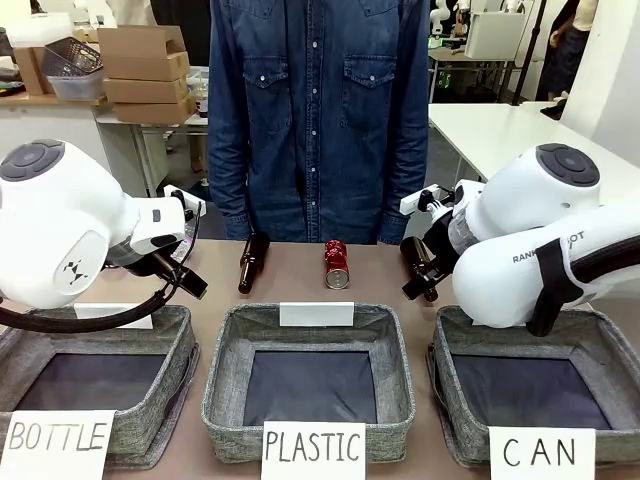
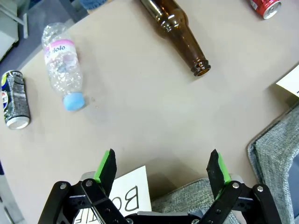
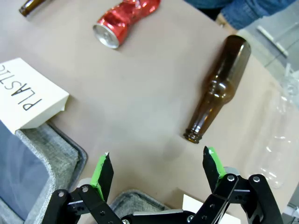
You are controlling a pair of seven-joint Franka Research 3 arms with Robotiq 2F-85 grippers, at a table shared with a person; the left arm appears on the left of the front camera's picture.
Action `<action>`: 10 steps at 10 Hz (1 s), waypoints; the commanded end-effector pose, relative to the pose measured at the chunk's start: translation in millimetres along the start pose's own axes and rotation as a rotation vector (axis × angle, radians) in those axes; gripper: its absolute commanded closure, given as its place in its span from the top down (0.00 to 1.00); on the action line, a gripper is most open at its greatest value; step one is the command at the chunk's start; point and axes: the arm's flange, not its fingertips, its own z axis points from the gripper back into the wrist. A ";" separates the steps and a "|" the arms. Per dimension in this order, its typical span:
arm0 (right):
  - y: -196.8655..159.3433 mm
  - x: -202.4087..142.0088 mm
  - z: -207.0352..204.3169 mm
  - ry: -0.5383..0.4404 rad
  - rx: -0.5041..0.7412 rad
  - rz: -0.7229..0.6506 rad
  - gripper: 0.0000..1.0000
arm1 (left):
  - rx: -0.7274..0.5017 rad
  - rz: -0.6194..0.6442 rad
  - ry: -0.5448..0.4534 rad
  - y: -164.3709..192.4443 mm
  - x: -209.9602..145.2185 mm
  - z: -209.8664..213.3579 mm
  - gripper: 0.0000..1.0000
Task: Sort the can waste into the basket.
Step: Pick up the can waste from the table and place it in the right Fabric basket.
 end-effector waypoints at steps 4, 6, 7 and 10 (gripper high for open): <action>-12.7 3.2 190.9 -0.079 -0.100 -0.094 1.00 | -0.072 -0.082 -0.066 12.5 4.0 193.7 1.00; 3.6 -29.6 221.1 -0.141 -0.148 -0.085 1.00 | -0.018 -0.024 -0.199 -5.0 -15.8 204.7 1.00; -20.1 14.5 192.6 -0.093 -0.096 -0.082 1.00 | -0.055 -0.075 -0.066 7.0 15.1 196.2 1.00; -30.5 -12.4 226.5 -0.143 0.148 -0.212 1.00 | -0.435 -0.029 -0.131 15.7 10.6 229.2 1.00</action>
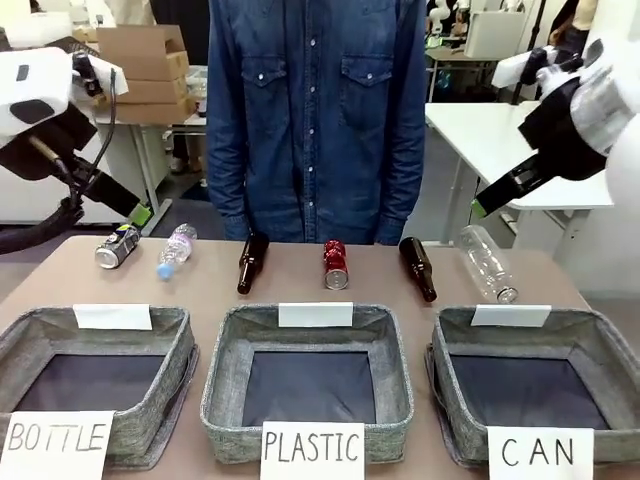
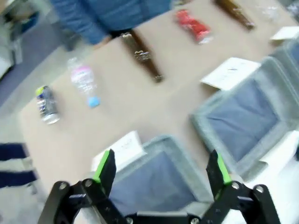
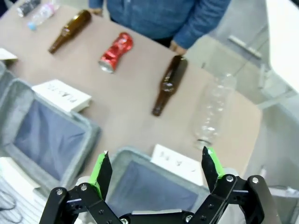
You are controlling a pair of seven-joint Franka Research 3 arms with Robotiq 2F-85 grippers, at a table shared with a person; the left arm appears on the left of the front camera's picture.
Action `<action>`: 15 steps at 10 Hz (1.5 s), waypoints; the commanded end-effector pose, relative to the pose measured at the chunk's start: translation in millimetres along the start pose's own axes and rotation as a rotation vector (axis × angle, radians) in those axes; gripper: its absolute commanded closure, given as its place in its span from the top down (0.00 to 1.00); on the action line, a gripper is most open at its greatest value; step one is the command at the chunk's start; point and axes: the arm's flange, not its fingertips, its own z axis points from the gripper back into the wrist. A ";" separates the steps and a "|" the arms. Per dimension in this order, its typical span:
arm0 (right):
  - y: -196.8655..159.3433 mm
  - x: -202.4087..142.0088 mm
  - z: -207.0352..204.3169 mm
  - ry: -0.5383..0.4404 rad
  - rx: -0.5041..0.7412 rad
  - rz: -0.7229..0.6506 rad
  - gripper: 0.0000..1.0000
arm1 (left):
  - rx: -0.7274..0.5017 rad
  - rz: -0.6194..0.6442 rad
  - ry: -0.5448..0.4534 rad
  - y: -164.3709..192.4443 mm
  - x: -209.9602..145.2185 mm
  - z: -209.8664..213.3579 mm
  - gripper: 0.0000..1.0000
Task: Sort the can waste into the basket.
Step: Pick up the can waste from the table and place it in the right Fabric basket.
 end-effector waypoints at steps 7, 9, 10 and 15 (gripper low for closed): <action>-170.2 -117.8 29.4 -0.122 0.800 -1.108 1.00 | -1.151 0.823 -0.538 167.7 -124.0 32.2 1.00; -171.1 -122.5 41.9 -0.260 0.809 -1.124 1.00 | -1.105 0.910 -0.483 172.2 -140.1 15.3 1.00; -167.8 -122.6 50.8 -0.300 0.772 -1.139 1.00 | -1.069 0.892 -0.384 169.1 -136.6 5.5 1.00; -193.8 -125.7 48.2 -0.229 0.823 -1.137 1.00 | -1.119 0.874 -0.484 189.2 -161.7 6.1 1.00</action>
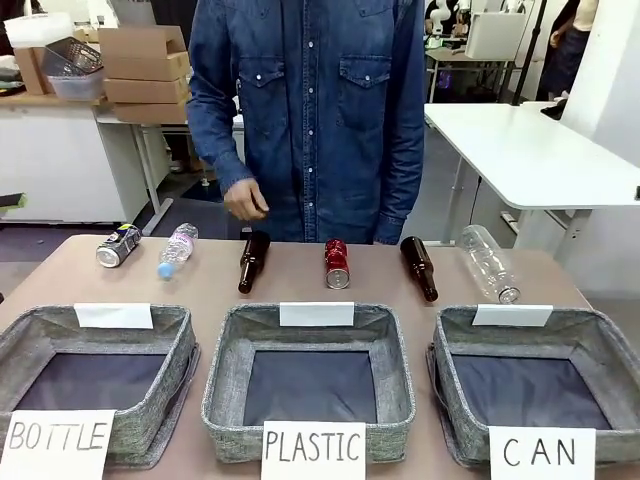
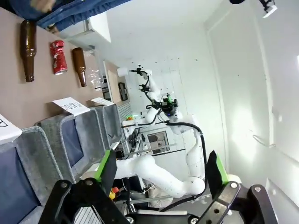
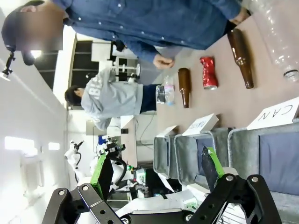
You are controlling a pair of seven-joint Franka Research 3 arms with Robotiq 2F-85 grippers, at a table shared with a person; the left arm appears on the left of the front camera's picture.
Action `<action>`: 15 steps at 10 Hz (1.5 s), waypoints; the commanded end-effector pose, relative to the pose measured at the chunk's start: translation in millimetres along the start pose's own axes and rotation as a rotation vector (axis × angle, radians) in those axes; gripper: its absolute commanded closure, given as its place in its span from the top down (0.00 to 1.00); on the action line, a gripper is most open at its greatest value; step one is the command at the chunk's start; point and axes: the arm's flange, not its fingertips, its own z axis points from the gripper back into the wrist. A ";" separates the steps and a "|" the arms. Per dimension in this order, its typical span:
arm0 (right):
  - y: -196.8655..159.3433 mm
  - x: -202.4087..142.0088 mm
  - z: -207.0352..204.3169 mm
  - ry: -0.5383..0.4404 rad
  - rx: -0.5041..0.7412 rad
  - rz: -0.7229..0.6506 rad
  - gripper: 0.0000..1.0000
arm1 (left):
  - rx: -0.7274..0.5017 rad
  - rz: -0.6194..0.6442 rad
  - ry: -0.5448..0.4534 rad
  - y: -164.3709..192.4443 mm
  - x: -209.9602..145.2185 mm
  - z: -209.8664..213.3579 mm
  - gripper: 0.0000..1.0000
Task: Sort the can waste into the basket.
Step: Pick up the can waste from the table and place it in the right Fabric basket.
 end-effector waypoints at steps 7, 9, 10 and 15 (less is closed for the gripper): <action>50.3 25.4 -116.5 0.088 -0.296 0.269 1.00 | -0.026 -0.026 -0.003 -0.2 1.6 -2.3 1.00; 60.9 25.8 -182.3 0.168 -0.335 0.360 1.00 | -0.026 -0.026 -0.003 -0.2 1.6 -2.3 1.00; 59.4 21.5 -217.1 0.231 -0.352 0.389 1.00 | -0.026 -0.026 -0.003 -0.2 1.6 -2.3 1.00; 27.9 45.7 -95.2 0.226 -0.270 0.155 1.00 | -0.026 -0.026 -0.003 -0.2 1.6 -2.3 1.00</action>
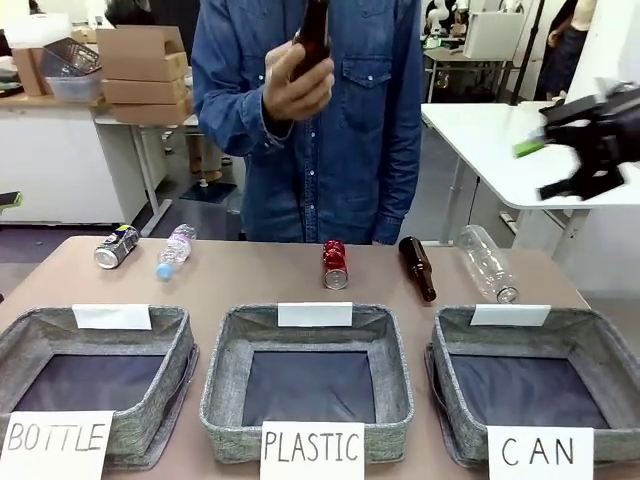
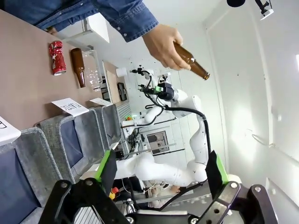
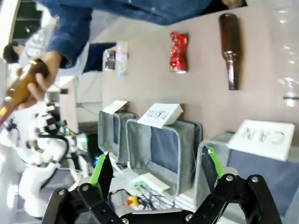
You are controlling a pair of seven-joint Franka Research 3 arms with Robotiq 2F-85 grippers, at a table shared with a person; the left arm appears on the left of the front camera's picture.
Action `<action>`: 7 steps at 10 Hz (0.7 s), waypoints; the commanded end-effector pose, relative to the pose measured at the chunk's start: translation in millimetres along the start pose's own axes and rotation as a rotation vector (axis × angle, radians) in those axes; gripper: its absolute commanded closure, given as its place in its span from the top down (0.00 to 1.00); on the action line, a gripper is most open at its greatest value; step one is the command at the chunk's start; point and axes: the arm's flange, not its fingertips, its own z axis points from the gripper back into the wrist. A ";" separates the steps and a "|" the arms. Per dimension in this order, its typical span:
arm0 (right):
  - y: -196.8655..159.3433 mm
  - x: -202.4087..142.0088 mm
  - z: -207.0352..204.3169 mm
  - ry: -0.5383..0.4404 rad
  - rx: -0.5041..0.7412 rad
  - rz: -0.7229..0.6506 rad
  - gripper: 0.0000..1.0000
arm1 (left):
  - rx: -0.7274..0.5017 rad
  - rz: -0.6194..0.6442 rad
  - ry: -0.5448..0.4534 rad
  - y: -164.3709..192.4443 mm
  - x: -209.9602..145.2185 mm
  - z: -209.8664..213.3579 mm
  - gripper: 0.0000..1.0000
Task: Sort the can waste into the basket.
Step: Pick up the can waste from the table and place it in the right Fabric basket.
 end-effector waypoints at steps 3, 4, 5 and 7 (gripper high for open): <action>-31.2 -25.9 43.6 -0.093 0.047 -0.087 1.00 | -0.024 -0.025 -0.003 -1.3 0.4 -0.3 1.00; -28.0 -24.6 39.4 -0.092 0.043 -0.074 1.00 | -0.024 -0.025 -0.003 -1.3 0.4 -0.3 1.00; -22.8 -20.3 31.4 -0.081 0.030 -0.063 1.00 | -0.024 -0.025 -0.003 -1.3 0.4 -0.3 1.00; -7.1 -10.2 9.4 -0.113 -0.060 -0.076 1.00 | -0.024 -0.025 -0.003 -1.3 0.4 -0.3 1.00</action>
